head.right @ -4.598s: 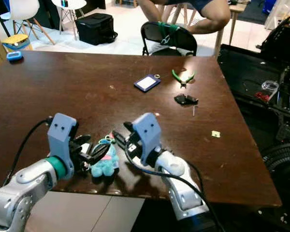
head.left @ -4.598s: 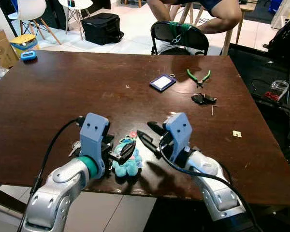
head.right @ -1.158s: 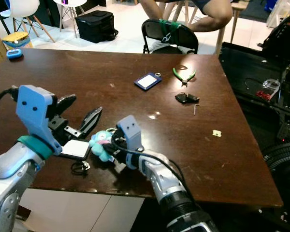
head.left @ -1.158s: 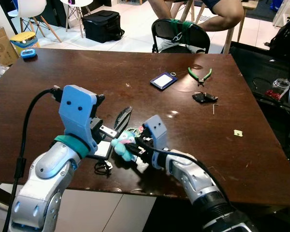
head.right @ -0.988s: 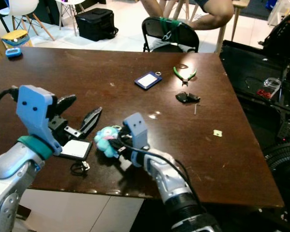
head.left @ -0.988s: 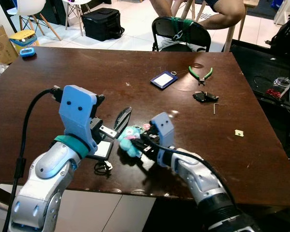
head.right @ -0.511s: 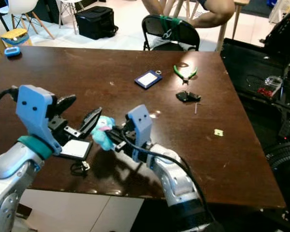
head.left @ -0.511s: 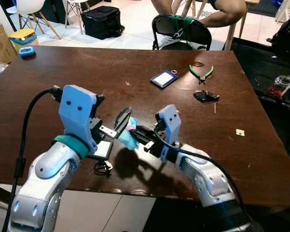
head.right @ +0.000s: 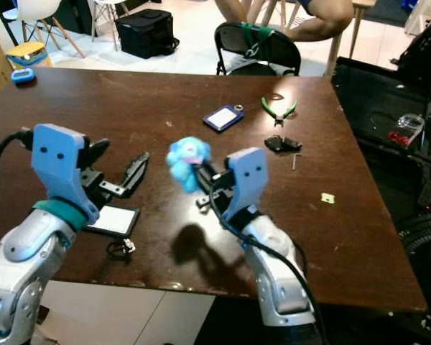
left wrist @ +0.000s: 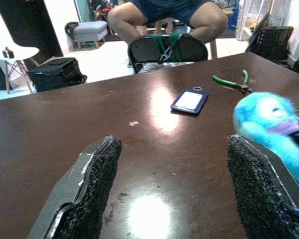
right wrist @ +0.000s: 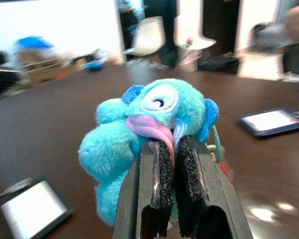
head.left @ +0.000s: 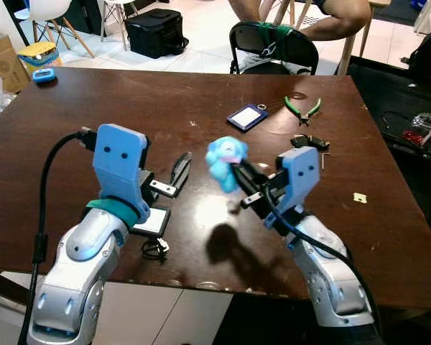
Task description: Hang keys on a hook
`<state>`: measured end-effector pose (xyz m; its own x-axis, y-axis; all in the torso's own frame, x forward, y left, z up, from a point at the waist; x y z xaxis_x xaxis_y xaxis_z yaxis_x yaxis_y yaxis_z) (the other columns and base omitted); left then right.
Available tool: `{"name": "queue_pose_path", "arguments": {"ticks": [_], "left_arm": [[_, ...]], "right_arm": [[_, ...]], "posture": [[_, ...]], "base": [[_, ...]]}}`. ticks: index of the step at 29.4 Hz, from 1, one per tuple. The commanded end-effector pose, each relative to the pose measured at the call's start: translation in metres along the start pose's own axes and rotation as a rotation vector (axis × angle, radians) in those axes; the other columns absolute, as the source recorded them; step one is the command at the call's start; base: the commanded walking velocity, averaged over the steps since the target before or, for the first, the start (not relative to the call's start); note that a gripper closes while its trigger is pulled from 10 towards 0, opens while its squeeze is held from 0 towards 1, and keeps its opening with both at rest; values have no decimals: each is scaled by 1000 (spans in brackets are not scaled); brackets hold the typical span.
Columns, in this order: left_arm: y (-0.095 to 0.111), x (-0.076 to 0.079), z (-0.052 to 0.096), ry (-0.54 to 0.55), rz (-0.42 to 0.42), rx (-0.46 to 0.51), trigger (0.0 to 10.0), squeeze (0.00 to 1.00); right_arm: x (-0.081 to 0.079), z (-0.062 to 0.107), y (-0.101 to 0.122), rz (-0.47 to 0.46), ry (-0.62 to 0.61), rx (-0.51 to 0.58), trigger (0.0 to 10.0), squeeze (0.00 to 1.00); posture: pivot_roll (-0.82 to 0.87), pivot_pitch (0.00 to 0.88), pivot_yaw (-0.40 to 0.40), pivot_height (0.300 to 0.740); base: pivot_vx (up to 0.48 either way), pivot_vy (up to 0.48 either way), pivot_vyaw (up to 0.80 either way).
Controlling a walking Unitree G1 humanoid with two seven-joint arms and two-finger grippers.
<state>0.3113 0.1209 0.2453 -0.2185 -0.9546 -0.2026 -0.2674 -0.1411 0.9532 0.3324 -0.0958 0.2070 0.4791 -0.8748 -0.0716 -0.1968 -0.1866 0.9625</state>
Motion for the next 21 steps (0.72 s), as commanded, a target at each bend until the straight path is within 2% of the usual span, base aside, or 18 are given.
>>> {"name": "queue_pose_path", "arguments": {"ticks": [1, 5, 13, 21], "left_arm": [[-3, -4, -2, 33, -42, 0, 10000, 0], [-11, -7, 1, 42, -79, -21, 10000, 0], [-23, -7, 6, 56, -75, -57, 10000, 0], [-29, -5, 7, 60, -76, -75, 10000, 0]], "right_arm": [[7, 7, 5, 42, -68, 35, 10000, 0], [12, 10, 5, 71, -99, 38, 10000, 0], [10, 6, 8, 95, -124, 39, 10000, 0], [7, 2, 9, 117, -147, 49, 10000, 0]], "posture": [[-111, 71, 141, 740], [-104, 68, 138, 740], [-102, 68, 135, 740], [-99, 73, 136, 740]], "base": [[0, 0, 0], [0, 0, 0], [0, 0, 0], [-337, 0, 0]]}}
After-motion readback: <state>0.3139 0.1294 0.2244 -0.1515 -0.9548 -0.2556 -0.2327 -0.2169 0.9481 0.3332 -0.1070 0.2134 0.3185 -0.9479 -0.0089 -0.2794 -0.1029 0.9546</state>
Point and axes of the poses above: a point about 5 cm out from each wrist's last joint towards the gripper, its own z axis pointing back from the gripper into the wrist, its own y axis along the axis of the wrist's last joint, x = y × z, the point moved 4 cm from there along -z, pointing out of the wrist towards the gripper, and after that the axes turned 6 degrees about -z, right-handed, at the moved point
